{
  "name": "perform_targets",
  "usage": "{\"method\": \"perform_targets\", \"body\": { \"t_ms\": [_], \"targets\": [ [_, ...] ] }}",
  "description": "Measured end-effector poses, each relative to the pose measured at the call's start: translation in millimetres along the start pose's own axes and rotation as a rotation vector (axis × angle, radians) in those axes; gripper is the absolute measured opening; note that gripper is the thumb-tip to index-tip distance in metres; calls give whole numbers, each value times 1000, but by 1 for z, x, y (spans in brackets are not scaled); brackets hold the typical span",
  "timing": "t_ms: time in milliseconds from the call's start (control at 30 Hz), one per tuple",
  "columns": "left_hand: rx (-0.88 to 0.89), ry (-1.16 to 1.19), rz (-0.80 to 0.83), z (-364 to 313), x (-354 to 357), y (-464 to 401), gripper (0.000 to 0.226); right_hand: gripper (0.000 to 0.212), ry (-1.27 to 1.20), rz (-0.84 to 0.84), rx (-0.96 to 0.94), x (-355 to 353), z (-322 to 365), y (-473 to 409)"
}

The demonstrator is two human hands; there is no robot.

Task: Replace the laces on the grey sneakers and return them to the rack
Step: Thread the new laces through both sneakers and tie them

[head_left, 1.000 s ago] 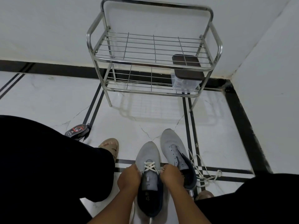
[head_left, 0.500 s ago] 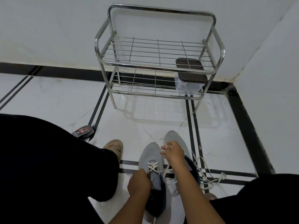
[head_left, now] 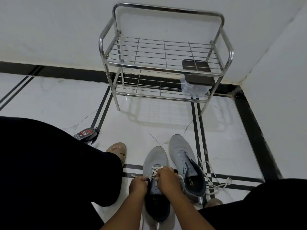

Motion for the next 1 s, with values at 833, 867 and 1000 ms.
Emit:
{"method": "perform_targets", "body": {
  "t_ms": [833,867,1000],
  "targets": [
    [-3,-15,-40,-3,0,2,20,19,43,-4,-14,4,4,0],
    [2,-38,-52,-4,-1,4,20,21,60,1,-8,5,4,0],
    [45,-124,-74,-10,1,13,19,28,88,24,9,8,5,-1]
  ]
}}
Point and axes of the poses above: each hand's wrist, its own y-axis away from the middle knuckle, its own x-axis out of the palm, z = x × y, the point moved 10 cm from there along -y, towards the middle knuckle, and after that the axes turned 13 degrees about y, right-handed, at the moved point
